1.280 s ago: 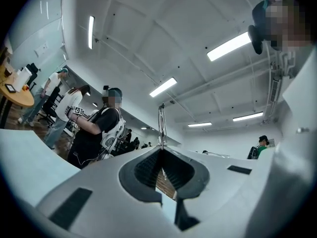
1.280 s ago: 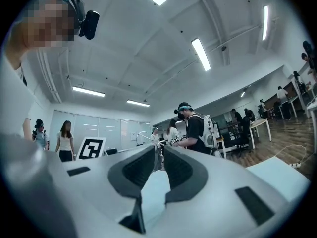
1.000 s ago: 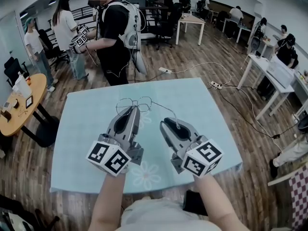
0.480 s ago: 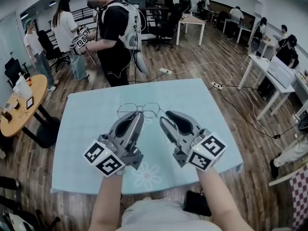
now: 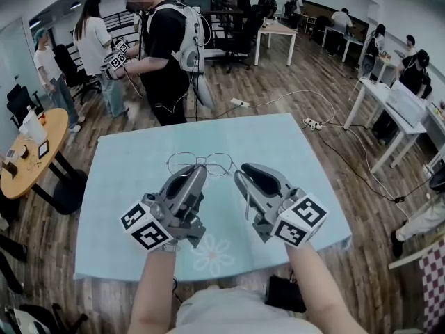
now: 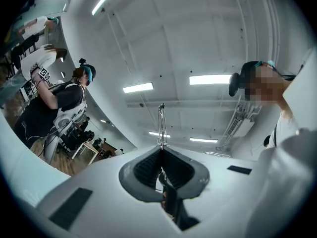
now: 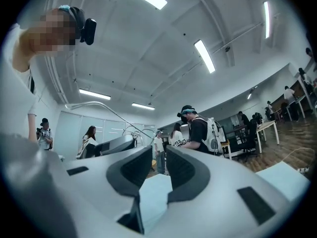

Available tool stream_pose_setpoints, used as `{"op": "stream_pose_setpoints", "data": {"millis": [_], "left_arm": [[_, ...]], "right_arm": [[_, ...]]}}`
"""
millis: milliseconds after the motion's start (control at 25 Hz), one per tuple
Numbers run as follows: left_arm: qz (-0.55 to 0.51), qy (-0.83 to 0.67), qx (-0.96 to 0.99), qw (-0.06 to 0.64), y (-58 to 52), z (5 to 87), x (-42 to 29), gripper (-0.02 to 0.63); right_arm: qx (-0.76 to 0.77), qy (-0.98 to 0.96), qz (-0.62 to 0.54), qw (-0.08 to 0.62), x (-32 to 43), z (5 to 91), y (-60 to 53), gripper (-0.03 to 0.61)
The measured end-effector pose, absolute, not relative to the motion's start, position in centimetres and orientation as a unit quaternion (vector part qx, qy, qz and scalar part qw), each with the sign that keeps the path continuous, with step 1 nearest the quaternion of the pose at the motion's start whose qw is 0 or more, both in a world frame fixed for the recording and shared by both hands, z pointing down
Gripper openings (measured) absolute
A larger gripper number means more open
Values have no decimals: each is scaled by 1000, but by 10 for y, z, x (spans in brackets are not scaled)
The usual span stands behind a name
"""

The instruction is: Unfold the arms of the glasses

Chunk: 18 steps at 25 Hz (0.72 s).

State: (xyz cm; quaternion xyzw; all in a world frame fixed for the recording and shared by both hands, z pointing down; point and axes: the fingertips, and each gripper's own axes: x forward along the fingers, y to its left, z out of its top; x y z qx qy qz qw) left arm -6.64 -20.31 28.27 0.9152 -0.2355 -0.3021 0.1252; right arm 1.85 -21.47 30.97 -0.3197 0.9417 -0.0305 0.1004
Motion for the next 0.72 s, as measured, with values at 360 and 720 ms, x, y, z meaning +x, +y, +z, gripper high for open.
{"op": "stream_pose_setpoints", "data": {"millis": [360,720], "left_arm": [[-315,-230,911,133,-205,286,-73,9],[-325,-245,902,144,-213,296,-81,8]], "right_arm": [[-285,953,-36,95,9,317,-208,103],[-255,961,-29,106,7,312,-196,126]]}}
